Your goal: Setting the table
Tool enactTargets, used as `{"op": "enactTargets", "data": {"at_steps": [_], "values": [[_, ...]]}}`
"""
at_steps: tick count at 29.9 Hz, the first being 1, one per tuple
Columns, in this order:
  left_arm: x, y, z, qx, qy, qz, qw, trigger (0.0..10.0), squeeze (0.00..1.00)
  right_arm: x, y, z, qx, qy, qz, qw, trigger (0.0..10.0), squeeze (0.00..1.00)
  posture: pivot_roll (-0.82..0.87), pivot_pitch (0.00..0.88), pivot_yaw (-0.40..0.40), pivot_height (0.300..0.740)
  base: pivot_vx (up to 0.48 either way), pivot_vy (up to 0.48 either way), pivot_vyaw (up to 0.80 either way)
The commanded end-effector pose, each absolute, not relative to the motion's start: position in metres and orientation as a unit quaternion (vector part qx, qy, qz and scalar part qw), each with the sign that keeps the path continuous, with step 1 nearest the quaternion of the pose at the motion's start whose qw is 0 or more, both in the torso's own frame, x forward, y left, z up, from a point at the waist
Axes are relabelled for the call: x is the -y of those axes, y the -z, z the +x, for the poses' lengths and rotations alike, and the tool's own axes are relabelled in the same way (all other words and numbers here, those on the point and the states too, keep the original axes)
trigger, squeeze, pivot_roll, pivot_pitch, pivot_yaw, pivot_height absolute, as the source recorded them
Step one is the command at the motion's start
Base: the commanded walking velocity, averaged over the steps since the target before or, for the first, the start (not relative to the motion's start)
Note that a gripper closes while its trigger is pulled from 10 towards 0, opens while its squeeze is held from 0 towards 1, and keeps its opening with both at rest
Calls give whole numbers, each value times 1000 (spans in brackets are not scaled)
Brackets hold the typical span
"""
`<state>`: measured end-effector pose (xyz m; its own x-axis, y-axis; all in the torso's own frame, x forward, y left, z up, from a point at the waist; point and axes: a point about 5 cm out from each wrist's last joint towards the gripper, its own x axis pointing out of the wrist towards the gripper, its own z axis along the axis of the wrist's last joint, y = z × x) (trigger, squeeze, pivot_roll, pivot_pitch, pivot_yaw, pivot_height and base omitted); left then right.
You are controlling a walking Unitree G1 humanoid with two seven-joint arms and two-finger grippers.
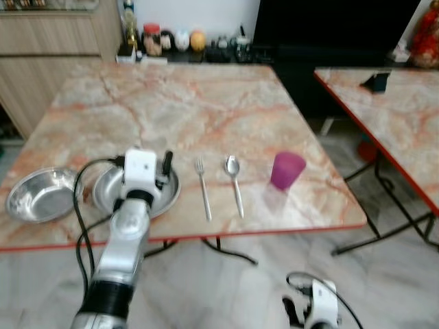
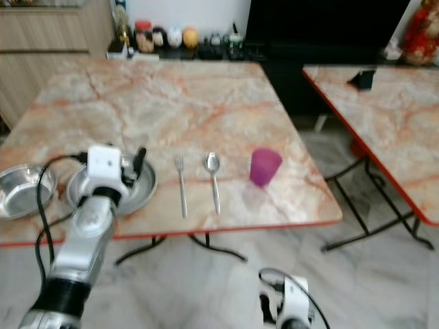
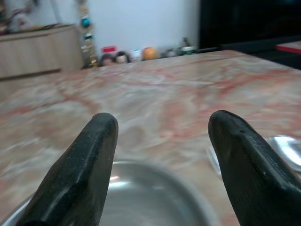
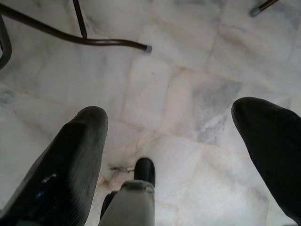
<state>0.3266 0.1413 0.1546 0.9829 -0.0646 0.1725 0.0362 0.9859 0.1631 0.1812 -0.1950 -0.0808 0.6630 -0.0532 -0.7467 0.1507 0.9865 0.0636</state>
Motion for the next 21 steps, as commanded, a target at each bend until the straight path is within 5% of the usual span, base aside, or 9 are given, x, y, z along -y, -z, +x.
{"op": "enactTargets", "data": {"at_steps": [1, 12, 21], "values": [[-144, -161, 327, 99, 20, 96, 990, 10000, 0, 198, 80, 183, -405, 57, 56, 911, 10000, 0, 89, 0, -59, 740, 0, 0, 0], [-145, -157, 329, 86, 17, 98, 991, 10000, 0, 197, 80, 183, -406, 56, 56, 910, 10000, 0, 88, 0, -59, 740, 0, -388, 0], [-150, -150, 328, 72, 20, 125, 989, 10000, 0, 197, 80, 182, -408, 54, 54, 910, 10000, 0, 89, 0, -61, 740, 0, 0, 0]]}}
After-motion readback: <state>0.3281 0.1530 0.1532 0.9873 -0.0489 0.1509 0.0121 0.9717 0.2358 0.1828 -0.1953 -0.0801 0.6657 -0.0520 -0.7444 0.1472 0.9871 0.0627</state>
